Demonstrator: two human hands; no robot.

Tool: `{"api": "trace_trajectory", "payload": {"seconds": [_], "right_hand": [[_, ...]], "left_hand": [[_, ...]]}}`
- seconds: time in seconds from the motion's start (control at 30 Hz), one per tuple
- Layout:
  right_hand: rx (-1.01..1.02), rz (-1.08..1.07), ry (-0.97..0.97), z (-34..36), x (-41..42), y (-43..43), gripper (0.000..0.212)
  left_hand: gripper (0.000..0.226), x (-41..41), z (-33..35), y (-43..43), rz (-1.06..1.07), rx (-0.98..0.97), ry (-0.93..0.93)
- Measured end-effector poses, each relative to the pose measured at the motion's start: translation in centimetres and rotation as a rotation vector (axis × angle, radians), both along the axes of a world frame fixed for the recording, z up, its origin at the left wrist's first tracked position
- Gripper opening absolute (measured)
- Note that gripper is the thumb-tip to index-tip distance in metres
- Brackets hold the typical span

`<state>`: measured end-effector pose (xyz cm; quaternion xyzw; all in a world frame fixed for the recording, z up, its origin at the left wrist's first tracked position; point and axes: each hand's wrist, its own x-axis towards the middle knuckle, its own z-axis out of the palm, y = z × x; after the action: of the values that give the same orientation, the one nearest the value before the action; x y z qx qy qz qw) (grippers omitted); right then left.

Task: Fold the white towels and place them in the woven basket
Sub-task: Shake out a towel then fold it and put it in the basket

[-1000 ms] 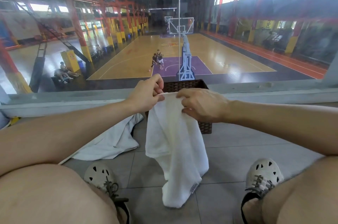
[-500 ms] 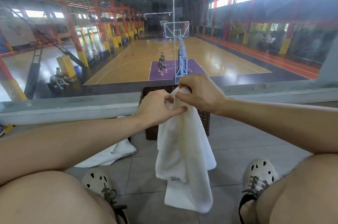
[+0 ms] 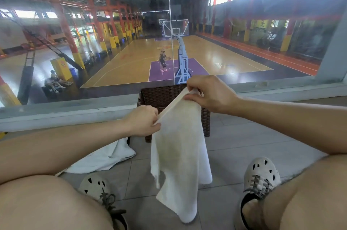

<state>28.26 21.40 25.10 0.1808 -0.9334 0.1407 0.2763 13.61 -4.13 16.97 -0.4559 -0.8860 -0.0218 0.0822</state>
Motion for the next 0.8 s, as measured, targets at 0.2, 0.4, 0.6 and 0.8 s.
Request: {"api": "trace_trajectory", "payload": {"seconds": [0.2,0.4,0.6,0.8], "right_hand": [[0.055,-0.063,-0.072,-1.3,0.4,1.9,0.030],[0.158,-0.403,-0.318,-3.1,-1.0,3.8,0.020],[0.306,-0.321,-0.575,-5.0,-1.7,1.6,0.060],[0.050,-0.131,-0.484,-7.2,-3.8,-3.0,0.056]], "left_hand": [[0.034,0.0,0.4,-2.3,-0.068,-0.216,0.088],[0.042,-1.0,0.9,-2.4,0.122,0.231,-0.148],[0.032,1.4,2.8,0.2,0.142,0.503,-0.168],[0.030,1.5,3.7,0.6,0.028,0.541,-0.135]]}}
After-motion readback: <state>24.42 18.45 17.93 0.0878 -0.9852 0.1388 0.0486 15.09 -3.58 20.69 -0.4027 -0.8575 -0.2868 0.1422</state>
